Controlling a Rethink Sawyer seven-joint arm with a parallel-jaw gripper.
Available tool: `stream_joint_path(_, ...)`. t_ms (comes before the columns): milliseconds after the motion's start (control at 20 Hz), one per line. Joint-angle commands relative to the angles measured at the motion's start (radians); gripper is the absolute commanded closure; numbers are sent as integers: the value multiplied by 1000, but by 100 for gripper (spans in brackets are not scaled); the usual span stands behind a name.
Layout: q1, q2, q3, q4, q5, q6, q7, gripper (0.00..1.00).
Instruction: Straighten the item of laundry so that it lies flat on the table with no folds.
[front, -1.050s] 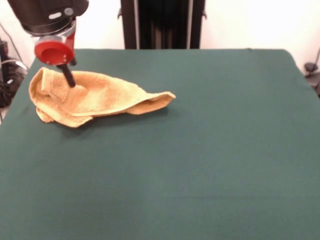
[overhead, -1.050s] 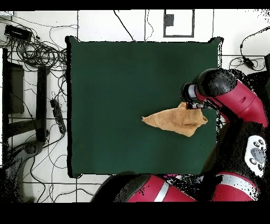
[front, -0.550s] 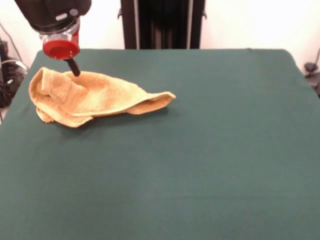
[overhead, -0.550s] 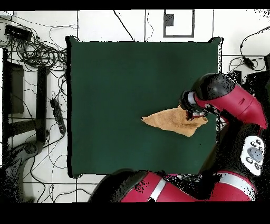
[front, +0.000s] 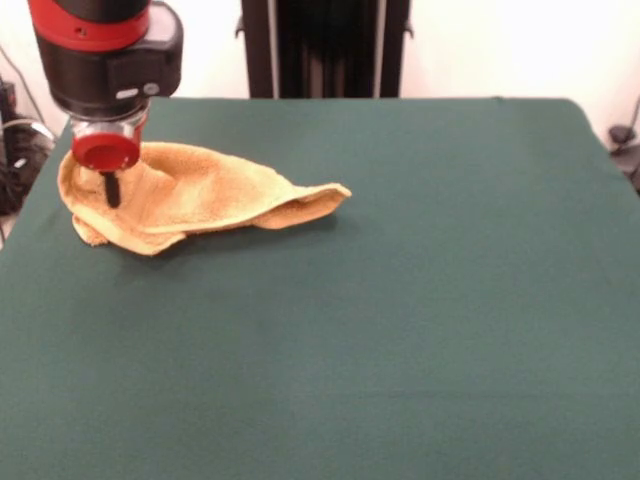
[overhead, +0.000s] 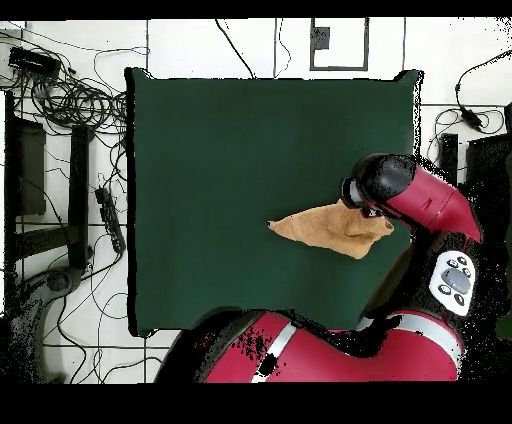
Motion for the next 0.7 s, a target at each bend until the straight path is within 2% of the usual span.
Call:
stream_joint_path(50,28,52,7,5,-43,-60,141,0)
stream_joint_path(250,-20,46,18,-16,-72,-52,58,0)
stream_joint_path(550,-73,38,105,101,-60,-29,-10,0)
stream_joint_path(700,-88,40,127,117,-51,-24,-14,0)
